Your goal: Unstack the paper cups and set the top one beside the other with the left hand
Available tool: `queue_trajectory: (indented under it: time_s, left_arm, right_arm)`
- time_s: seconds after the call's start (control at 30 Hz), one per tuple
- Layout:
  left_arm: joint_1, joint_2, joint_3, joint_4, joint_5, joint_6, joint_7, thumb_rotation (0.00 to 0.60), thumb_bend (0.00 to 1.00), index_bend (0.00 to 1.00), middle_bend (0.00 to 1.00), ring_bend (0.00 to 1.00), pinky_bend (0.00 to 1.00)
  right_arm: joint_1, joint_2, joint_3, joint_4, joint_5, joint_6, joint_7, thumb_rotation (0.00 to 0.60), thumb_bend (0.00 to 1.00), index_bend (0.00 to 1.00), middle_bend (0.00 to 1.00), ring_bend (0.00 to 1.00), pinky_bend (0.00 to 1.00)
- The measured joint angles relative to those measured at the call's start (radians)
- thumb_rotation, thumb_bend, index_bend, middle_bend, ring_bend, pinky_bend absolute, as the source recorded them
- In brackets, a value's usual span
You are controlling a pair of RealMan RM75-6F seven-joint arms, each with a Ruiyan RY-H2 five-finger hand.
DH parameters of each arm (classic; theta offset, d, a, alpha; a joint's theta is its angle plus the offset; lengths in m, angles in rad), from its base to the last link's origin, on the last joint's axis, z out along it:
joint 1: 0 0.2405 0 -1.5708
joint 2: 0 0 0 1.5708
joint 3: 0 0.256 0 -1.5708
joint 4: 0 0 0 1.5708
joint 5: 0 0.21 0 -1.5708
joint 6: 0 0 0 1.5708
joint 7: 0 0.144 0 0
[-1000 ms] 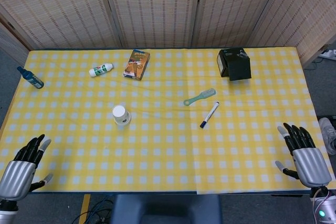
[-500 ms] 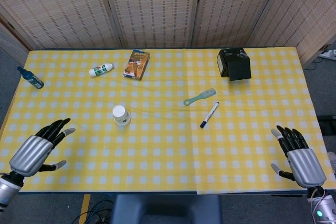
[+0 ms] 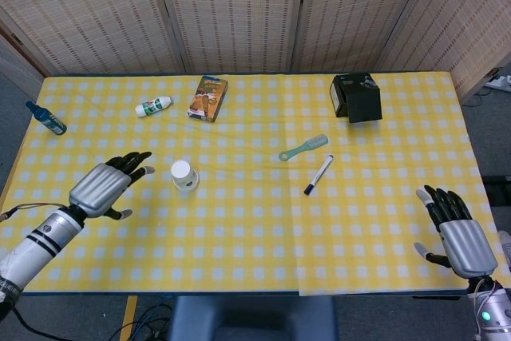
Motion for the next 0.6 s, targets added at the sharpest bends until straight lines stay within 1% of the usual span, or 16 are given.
queue_trajectory:
  time_s: [0.17,0.27,0.43,0.6]
  left_arm:
    - [-0.104,-0.097,-0.023,0.101,-0.098,-0.107,0.047,0.6,0.2,0.2,0.0,0.0,0.22]
    - [-0.15,-0.147,-0.028,0.152,-0.134,-0.149,0.065,0.6,0.2,0.2,0.0,0.0,0.22]
    - [-0.207,-0.213,-0.026,0.215,-0.186,-0.19,0.094,0.6,0.2,0.2,0.0,0.0,0.22]
    - [-0.23,-0.243,-0.01,0.225,-0.222,-0.186,0.136,0.6,0.2,0.2,0.0,0.0,0.22]
  right_arm:
    - [0.02,-0.004,0.012,0.019,0.03,-0.036,0.022,0.6,0.21,0.02,0.0,0.0,0.0]
    - [0.024,-0.005,0.014,0.026,0.034,-0.041,0.029,0.6,0.21,0.02,0.0,0.0,0.0]
    - [0.027,-0.003,0.016,0.031,0.035,-0.043,0.048,0.6,0.21,0.02,0.0,0.0,0.0]
    - [0.024,0.002,0.008,0.037,-0.001,-0.014,0.073,0.6,0.21,0.02,0.0,0.0,0.0]
